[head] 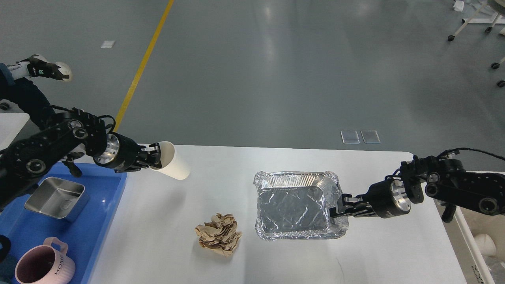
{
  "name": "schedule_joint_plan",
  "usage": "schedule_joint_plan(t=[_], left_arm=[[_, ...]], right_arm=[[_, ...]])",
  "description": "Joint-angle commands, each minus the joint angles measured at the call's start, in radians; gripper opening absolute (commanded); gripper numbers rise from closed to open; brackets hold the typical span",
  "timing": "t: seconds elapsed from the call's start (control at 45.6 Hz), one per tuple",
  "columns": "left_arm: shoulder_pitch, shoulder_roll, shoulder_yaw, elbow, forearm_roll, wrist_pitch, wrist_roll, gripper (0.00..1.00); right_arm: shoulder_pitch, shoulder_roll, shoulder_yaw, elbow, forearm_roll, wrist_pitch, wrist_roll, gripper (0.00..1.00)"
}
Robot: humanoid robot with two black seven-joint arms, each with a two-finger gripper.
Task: Tidy desktop
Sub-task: 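Lift the paper cup with the left gripper and lower it into the foil tray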
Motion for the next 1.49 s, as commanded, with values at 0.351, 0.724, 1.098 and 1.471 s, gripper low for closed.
schedule_joint_plan(t=[0.351, 0.724, 1.098, 1.471], left_arm=[[-0.268, 0.093, -0.012, 0.001, -0.215, -0.095, 0.099, 0.04], [-0.483, -0.196, 0.011, 0.016, -0.277, -0.111, 0.194, 0.05], [-0.479, -0.454, 0.092, 0.036, -0.277, -0.114, 0.282, 0.05], [-0.474, -0.615, 0.143, 0.098, -0.272, -0.114, 0.3, 0.06]], right_arm=[[0.041, 0.134, -0.024, -0.062, 0.11, 0.021, -0.004, 0.0], [0.032, 0.188, -0.024, -0.114, 0.117, 0.021, -0.005, 0.0], [0.03, 0.189, -0.026, -0.13, 0.136, 0.021, -0.007, 0.0], [0.023, 0.192, -0.024, -0.145, 0.137, 0.021, -0.007, 0.0]])
